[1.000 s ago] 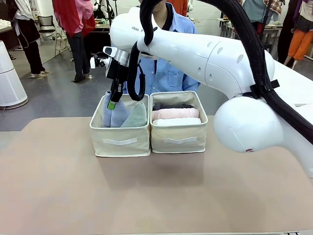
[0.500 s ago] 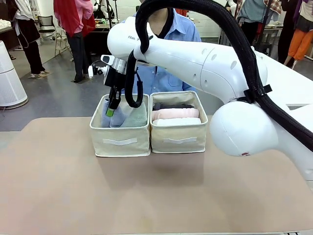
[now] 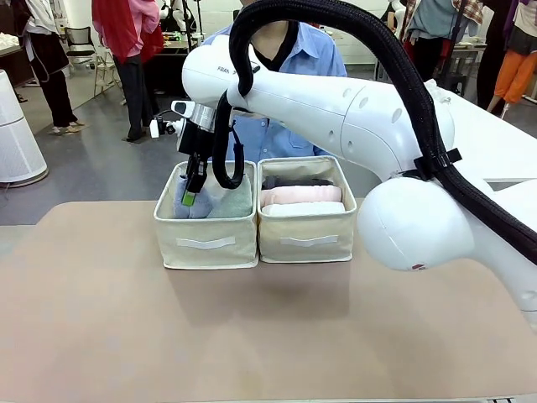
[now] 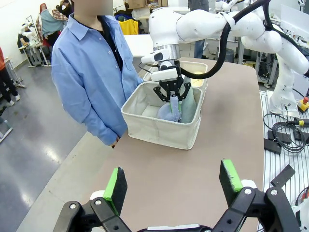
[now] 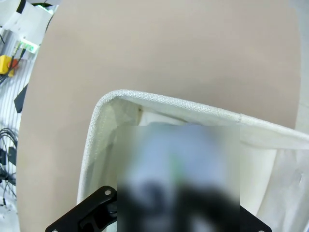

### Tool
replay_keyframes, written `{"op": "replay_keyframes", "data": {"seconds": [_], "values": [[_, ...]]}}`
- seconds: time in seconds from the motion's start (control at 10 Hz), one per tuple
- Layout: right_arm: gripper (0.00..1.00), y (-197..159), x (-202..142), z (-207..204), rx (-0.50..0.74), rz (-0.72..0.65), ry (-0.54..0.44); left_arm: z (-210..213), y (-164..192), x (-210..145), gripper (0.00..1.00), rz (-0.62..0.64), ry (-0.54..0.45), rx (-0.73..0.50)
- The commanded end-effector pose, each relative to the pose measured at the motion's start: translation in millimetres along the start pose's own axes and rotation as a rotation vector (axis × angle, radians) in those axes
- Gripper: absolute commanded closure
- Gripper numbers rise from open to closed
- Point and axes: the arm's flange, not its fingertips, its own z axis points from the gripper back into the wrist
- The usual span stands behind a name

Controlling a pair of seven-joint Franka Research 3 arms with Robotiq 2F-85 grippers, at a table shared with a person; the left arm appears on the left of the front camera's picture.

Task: Sort the towels based on their folding style.
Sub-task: Pick up another triangle-folded towel from the table and place it in the left Fabric basket.

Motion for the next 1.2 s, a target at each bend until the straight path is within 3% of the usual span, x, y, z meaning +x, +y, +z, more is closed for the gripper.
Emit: {"op": "replay_keyframes", "data": {"seconds": [0.0, 0.1, 0.4, 0.5, 0.8, 1.1], "values": [[0.29, -32.2, 18.0, 2.9, 0.018, 0.017, 0.013, 0.2, -1.1, -0.3, 0.00, -0.015, -0.023, 0.013], [0.02, -32.1, 18.2, 3.0, 0.015, 0.022, 0.011, 0.2, -1.1, -0.3, 0.00, -0.015, -0.023, 0.013], [0.00, -31.6, 19.0, 4.0, 0.011, 0.027, 0.003, 0.2, -1.1, -0.3, 0.00, -0.015, -0.023, 0.013], [0.28, -31.3, 19.6, 4.5, 0.011, 0.028, 0.003, 0.2, -1.1, -0.3, 0.00, -0.015, -0.023, 0.013], [0.00, -30.5, 21.3, 5.7, 0.012, 0.037, 0.007, 0.2, -1.1, -0.3, 0.00, -0.015, -0.023, 0.013], [0.00, -26.6, 25.6, 12.2, -0.003, 0.046, 0.010, 0.2, -1.1, -0.3, 0.00, -0.015, -0.023, 0.013]]}}
